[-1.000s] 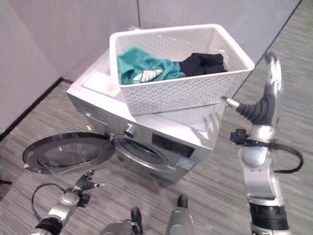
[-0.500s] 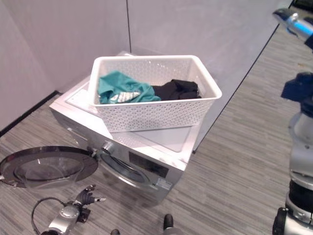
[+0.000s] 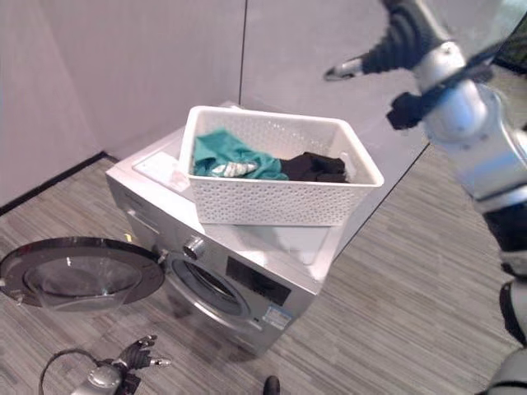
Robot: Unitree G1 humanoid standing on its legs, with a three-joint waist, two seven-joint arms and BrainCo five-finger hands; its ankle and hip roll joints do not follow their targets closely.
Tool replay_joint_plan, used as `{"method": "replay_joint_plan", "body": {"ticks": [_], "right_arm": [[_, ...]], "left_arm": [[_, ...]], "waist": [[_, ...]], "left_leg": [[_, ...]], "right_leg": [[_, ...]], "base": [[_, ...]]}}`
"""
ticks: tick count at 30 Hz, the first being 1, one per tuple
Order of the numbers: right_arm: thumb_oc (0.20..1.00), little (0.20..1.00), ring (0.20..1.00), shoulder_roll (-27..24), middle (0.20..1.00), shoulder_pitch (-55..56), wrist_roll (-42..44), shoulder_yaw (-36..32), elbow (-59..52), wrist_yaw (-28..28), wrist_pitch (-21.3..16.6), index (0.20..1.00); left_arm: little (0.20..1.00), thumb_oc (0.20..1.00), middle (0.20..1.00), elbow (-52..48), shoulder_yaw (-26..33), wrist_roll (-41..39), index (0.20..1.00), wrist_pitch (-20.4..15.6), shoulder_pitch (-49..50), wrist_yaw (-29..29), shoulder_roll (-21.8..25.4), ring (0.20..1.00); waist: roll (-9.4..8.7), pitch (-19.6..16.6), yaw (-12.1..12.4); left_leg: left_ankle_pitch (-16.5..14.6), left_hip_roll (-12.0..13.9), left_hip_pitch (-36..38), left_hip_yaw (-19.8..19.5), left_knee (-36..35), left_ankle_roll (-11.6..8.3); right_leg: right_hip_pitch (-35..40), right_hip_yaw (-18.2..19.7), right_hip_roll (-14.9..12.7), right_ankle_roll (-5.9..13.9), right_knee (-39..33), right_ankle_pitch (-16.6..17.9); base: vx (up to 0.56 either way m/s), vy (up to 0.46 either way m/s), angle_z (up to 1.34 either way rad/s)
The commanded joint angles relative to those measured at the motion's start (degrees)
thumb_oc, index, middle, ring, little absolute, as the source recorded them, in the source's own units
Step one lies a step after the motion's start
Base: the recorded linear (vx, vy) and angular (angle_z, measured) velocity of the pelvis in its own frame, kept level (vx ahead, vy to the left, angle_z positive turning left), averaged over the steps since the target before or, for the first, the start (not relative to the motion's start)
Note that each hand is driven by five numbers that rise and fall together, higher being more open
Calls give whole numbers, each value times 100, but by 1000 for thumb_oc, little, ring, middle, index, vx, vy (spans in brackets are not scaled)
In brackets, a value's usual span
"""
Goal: Grab the laundry basket,head to the washer,open it,put in the laundry and shut it.
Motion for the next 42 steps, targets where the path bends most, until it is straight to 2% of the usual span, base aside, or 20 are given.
{"method": "replay_joint_plan", "body": {"ticks": [1, 2, 7, 11, 17, 25, 29, 35, 38, 39, 40, 41, 42], "right_arm": [[1000, 1000, 1000, 15, 1000, -974, 570, 343, 329, 203, 84, 1000], [1000, 1000, 1000, 103, 1000, -1250, 868, 637, 403, 292, 79, 1000], [1000, 1000, 1000, 62, 1000, -1664, 1421, 1242, 384, 609, 58, 1000], [1000, 1000, 1000, -285, 1000, -1849, 1992, 1831, 88, 905, 17, 1000], [1000, 1000, 1000, -798, 1000, -2039, 2223, 2592, -475, 1285, -25, 1000], [1000, 1000, 1000, -867, 1000, -2047, 2086, 2959, -652, 1473, 84, 1000], [1000, 1000, 1000, -762, 1000, -2118, 1852, 3090, -417, 1479, 166, 1000], [1000, 1000, 1000, -579, 1000, -2197, 1292, 3268, 338, 1579, 315, 1000], [1000, 1000, 1000, -678, 1000, -2460, 1062, 4024, 532, 2087, 371, 1000], [940, 940, 940, -743, 940, -2536, 1098, 4180, 483, 2166, 374, 940], [827, 827, 827, -798, 827, -2552, 1109, 4291, 421, 2260, 348, 827], [671, 671, 671, -913, 671, -2560, 1128, 4448, 346, 2349, 349, 671], [583, 583, 583, -899, 583, -2553, 1109, 4483, 414, 2368, 362, 583]], "left_arm": [[1000, 1000, 1000, 15, -160, -244, 1000, -241, -359, 22, 385, 1000], [1000, 1000, 1000, 147, -162, -290, 1000, -248, -415, 71, 375, 1000], [1000, 1000, 1000, 480, -207, -296, 1000, -270, -520, 90, 319, 1000], [1000, 1000, 1000, 828, -210, -286, 1000, -295, -639, 115, 280, 1000], [1000, 1000, 1000, 1051, -107, -289, 1000, -343, -762, 109, 244, 1000], [1000, 1000, 1000, 958, -171, -388, 1000, -365, -866, 100, 249, 1000], [1000, 1000, 1000, 597, -187, -660, 1000, -433, -831, 53, 388, 1000], [1000, 1000, 1000, 118, -275, -1022, 1000, -490, -744, -46, 545, 1000], [1000, 1000, 1000, 50, -281, -1090, 1000, -522, -684, -97, 576, 1000], [1000, 1000, 1000, 73, -282, -1062, 1000, -532, -690, -92, 564, 1000], [1000, 1000, 1000, 100, -287, -1028, 1000, -547, -690, -101, 564, 1000], [1000, 1000, 1000, 125, -294, -974, 1000, -563, -710, -99, 547, 1000], [1000, 1000, 1000, 158, -301, -960, 1000, -565, -731, -96, 529, 1000]], "waist": [[-23, 397, 154], [-27, 471, 147], [-77, 633, 143], [-144, 806, 133], [-213, 996, 146], [-230, 1251, 186], [-196, 1439, 273], [-135, 1649, 366], [-132, 1734, 451], [-128, 1746, 454], [-135, 1755, 466], [-137, 1768, 480], [-134, 1772, 485]], "left_leg": [[-309, 94, -442, 124, 452, 221], [-281, 103, -568, 100, 477, 206], [-235, 122, -805, 51, 550, 172], [-222, 168, -950, 26, 661, 125], [-200, 204, -1071, 15, 740, 91], [-155, 235, -1243, -62, 785, 76], [-237, 300, -1345, -132, 864, 11], [-129, 289, -1606, -276, 867, -27], [-11, 297, -1776, -376, 768, -73], [5, 296, -1802, -389, 758, -80], [17, 290, -1813, -398, 739, -86], [42, 276, -1845, -423, 705, -92], [53, 270, -1853, -423, 690, -95]], "right_leg": [[182, -374, -206, 180, 247, -662], [87, -408, -218, 171, 269, -653], [-78, -472, -244, 158, 326, -640], [-191, -508, -247, 137, 426, -659], [-290, -564, -268, 125, 528, -695], [-461, -621, -290, 108, 622, -683], [-518, -623, -251, 131, 673, -741], [-695, -689, -242, 88, 701, -769], [-816, -794, -234, 76, 737, -818], [-834, -821, -232, 77, 743, -823], [-845, -832, -224, 78, 741, -830], [-863, -855, -224, 77, 743, -847], [-875, -860, -223, 76, 746, -851]], "base": [[-114, 9, 17], [-79, 9, 14], [-62, 0, 12], [-47, -4, 5], [0, 0, 0], [-38, -13, 4], [16, -30, 3], [-6, -15, 10], [56, -42, 20], [55, -41, 17], [49, -45, 20], [48, -33, 16], [29, -22, 11]]}}
